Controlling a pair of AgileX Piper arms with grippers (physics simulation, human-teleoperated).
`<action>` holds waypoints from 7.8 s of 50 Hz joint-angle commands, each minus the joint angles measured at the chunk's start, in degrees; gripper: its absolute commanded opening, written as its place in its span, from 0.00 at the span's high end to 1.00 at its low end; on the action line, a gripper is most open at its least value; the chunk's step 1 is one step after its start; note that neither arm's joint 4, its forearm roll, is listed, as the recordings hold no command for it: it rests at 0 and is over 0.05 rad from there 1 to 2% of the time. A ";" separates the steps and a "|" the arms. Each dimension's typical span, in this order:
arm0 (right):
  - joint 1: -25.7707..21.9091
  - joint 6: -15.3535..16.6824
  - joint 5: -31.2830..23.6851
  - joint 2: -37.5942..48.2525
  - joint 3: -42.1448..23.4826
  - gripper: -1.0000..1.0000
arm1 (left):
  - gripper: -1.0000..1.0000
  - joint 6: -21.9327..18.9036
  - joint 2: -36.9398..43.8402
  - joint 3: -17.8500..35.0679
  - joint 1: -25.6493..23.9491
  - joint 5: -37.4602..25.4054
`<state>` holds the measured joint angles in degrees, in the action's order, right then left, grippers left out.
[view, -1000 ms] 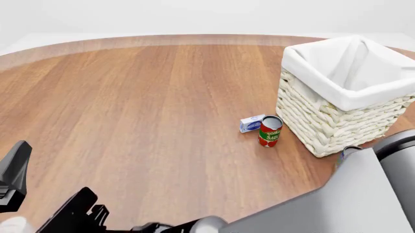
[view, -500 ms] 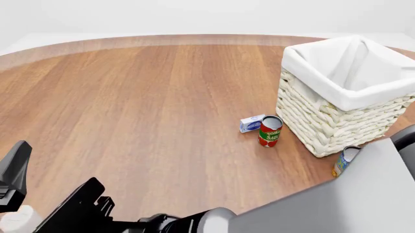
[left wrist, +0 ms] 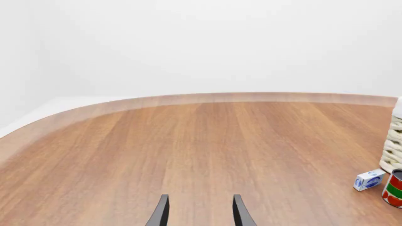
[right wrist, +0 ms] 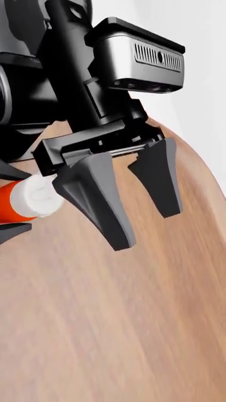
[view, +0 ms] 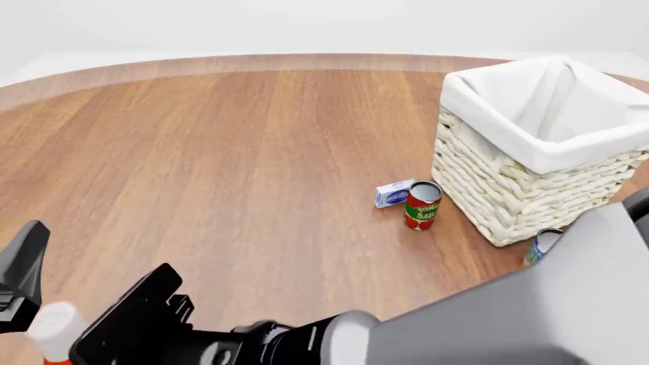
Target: Pick up the ketchup, and put it in the basket.
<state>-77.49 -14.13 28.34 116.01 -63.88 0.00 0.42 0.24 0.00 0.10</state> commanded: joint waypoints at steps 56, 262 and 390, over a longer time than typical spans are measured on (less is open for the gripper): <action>11.06 -2.18 2.73 -7.79 5.28 1.00 | 0.00 0.00 0.00 0.00 0.00 0.00; 79.39 9.06 2.11 -57.33 32.19 1.00 | 0.00 0.00 0.00 0.00 0.00 0.00; 77.50 17.83 -1.72 -41.70 25.34 1.00 | 0.00 0.00 0.00 0.00 0.00 0.00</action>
<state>0.25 4.43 26.51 73.69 -38.04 0.00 0.42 0.24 0.00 0.10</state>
